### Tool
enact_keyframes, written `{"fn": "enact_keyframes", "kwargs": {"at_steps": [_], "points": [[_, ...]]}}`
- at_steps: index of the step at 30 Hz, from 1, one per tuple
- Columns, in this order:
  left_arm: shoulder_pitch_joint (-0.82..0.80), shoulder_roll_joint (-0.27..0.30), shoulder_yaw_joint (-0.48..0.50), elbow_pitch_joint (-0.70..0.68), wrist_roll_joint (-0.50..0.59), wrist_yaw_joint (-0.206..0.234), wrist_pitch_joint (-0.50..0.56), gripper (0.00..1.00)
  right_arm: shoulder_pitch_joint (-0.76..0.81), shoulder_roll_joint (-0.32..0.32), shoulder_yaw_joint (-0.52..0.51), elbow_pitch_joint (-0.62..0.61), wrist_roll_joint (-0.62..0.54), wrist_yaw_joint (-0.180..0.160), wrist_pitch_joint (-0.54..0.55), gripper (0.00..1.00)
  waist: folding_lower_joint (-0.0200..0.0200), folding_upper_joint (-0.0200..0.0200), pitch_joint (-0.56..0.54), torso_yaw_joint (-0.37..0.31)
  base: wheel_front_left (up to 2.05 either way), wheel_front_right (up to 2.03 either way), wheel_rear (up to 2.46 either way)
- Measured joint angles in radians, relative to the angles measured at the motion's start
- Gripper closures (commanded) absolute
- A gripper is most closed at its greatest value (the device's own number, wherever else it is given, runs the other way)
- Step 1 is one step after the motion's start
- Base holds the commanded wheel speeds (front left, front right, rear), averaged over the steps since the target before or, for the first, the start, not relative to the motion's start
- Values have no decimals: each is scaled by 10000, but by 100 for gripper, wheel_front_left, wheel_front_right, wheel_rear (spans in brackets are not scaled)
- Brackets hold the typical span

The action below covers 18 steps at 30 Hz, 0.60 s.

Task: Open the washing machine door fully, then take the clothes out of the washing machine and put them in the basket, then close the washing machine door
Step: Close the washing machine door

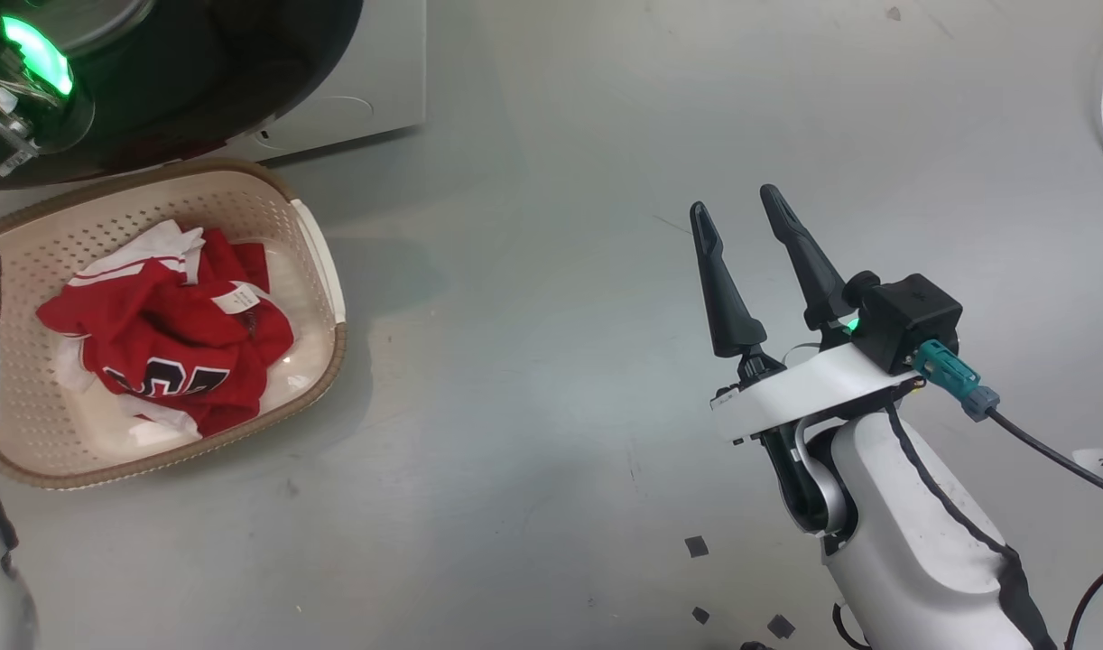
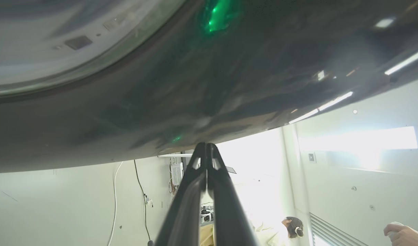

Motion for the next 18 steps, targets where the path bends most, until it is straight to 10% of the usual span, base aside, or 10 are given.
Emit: {"fn": "enact_keyframes", "kwargs": {"at_steps": [6,8,13,16,18], "points": [[844,-94,2,180,-50,-692,176,100,6,-2,-270,171,-272,0,0,0,0,0,-224,512,0,0,0],[1315,-184,92,198,-54,-917,159,74,19,-2,-347,236,-337,2,0,0,0,0,-316,660,0,0,0],[2376,-426,353,188,-221,-1561,12,50,186,-6,-575,403,-529,2,0,0,0,0,-594,1020,0,0,0],[2979,-556,594,178,-244,-1724,-186,0,303,-12,-669,502,-650,8,0,0,0,0,-783,1232,0,0,0],[3363,-583,709,130,-244,-1799,-268,0,388,-42,-736,546,-727,12,0,0,0,0,-914,1372,0,0,0]]}}
